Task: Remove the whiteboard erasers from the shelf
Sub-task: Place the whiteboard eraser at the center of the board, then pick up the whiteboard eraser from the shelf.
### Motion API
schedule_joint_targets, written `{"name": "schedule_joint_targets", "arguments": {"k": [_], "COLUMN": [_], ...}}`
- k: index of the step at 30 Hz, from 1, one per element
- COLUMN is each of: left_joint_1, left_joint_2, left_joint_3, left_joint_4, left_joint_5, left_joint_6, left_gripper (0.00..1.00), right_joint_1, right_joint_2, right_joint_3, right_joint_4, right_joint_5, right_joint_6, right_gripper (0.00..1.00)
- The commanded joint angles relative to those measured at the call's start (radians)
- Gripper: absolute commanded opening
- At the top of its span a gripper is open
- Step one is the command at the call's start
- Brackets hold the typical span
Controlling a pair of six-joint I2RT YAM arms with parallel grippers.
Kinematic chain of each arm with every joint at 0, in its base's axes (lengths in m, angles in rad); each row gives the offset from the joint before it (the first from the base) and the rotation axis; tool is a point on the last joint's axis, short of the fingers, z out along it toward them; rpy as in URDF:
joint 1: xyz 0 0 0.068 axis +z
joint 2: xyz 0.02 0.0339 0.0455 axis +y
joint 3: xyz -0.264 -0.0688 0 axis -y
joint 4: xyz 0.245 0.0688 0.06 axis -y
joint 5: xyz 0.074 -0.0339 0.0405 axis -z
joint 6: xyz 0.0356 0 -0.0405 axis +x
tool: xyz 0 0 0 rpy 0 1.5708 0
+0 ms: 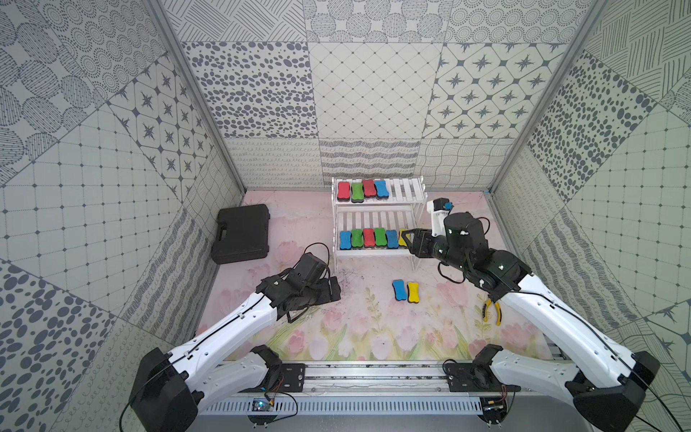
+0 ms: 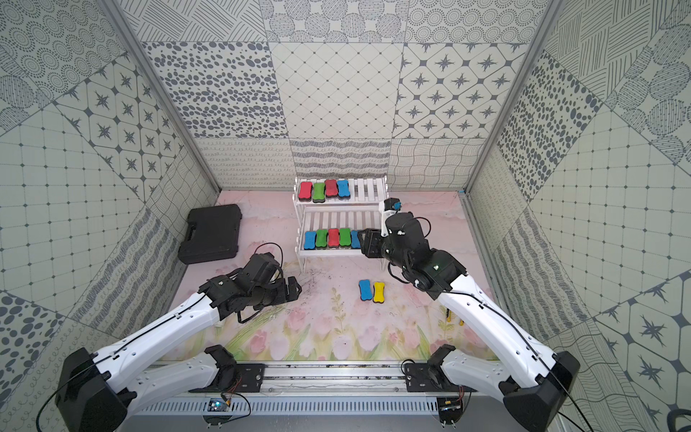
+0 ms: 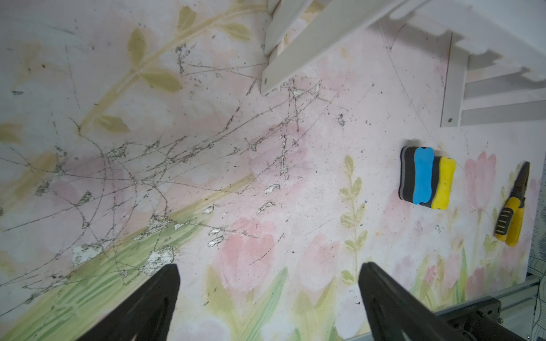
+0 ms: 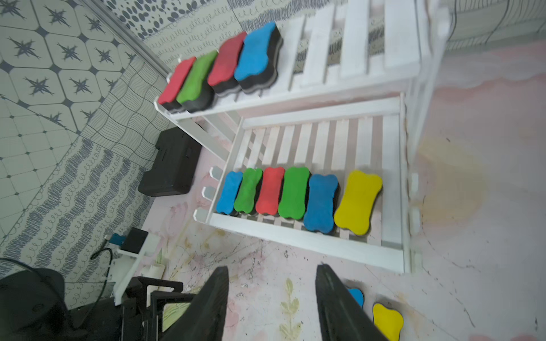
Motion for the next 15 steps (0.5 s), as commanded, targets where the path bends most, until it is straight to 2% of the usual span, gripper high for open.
{"name": "schedule_joint_targets", "arguments": {"k": [1, 8, 15], "left_joint_1": [0.004, 0.002, 0.002], "left_joint_2": [-0.017, -0.045, -0.063], "left_joint_3": [0.021, 0.043, 0.054], "left_joint_4": [-0.004, -0.034, -0.058], "left_joint_5": [0.018, 0.013, 0.003], "left_joint_6": [0.006, 0.019, 0.030], "left_gripper": [1.00, 1.00, 0.99], "right_joint_1": [-0.003, -0.022, -0.052], "right_joint_2": [0.119, 0.422, 0.578], "right_joint_3": [0.167, 0.517, 0.678], "right_joint_4": [-0.021, -0.102, -0.129], "right_joint_5": [0.035, 0.102, 0.103], "right_joint_6": [-0.084, -0.143, -0.169], "right_gripper": [0.51, 0.50, 0.50]}}
